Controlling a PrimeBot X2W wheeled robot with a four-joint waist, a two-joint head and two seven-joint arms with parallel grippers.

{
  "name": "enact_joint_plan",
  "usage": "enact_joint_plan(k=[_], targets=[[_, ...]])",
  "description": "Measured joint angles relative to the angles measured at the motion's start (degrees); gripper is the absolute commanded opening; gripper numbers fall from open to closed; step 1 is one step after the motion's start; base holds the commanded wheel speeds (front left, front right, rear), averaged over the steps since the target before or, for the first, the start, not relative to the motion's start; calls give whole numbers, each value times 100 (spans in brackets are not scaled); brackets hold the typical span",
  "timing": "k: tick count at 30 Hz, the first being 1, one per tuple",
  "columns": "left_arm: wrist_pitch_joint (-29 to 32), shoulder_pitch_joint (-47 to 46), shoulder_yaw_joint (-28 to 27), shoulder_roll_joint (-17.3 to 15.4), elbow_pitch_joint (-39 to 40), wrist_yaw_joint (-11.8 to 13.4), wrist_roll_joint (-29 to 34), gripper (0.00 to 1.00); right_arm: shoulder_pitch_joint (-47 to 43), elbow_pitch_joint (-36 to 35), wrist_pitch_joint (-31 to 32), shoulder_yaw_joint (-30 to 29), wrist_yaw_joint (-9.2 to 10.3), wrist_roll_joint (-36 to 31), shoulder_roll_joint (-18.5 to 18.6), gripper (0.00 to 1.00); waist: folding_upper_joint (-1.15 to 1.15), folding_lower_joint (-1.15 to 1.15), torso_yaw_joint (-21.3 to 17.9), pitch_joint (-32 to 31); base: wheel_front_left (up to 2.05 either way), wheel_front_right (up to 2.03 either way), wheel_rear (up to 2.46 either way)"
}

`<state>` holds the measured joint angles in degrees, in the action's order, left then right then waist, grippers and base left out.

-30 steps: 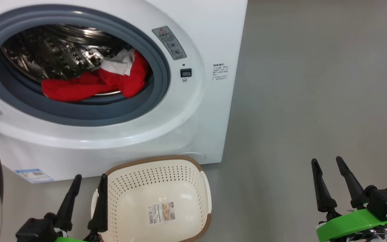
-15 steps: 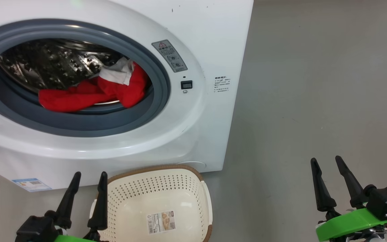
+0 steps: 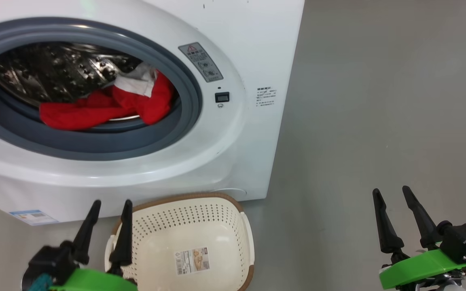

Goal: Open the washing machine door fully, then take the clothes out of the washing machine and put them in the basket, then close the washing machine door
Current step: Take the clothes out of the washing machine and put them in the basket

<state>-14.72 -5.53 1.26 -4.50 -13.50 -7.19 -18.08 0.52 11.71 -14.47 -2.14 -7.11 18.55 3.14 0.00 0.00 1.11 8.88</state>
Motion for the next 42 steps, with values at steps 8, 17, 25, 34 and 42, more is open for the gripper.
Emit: enact_joint_plan(k=[8, 17, 25, 34, 42], targets=[[0, -1300, 164, -34, -1168, 0, 5, 100, 240, -42, 0, 85, 0, 1, -9, 100, 0, 0, -50, 353, 0, 0, 0], [0, -3469, 283, -287, -3095, 0, -132, 100, 600, -105, -15, 99, 0, 9, -13, 100, 0, 0, -197, 984, 0, 0, 0], [3, -4825, 792, -576, -4369, 0, -314, 100, 863, -141, -15, 121, 0, 115, -23, 100, 0, 0, -439, 1538, 0, 0, 0], [199, -5713, 1384, -734, -5165, -34, -575, 100, 1054, -186, -15, 194, 0, 264, -23, 100, 0, 0, -688, 1971, 0, 0, 0], [312, -6006, 1822, -932, -5421, -34, -918, 100, 1160, -210, -15, 257, 0, 308, -23, 100, 0, 0, -821, 2144, 0, 0, 0]])
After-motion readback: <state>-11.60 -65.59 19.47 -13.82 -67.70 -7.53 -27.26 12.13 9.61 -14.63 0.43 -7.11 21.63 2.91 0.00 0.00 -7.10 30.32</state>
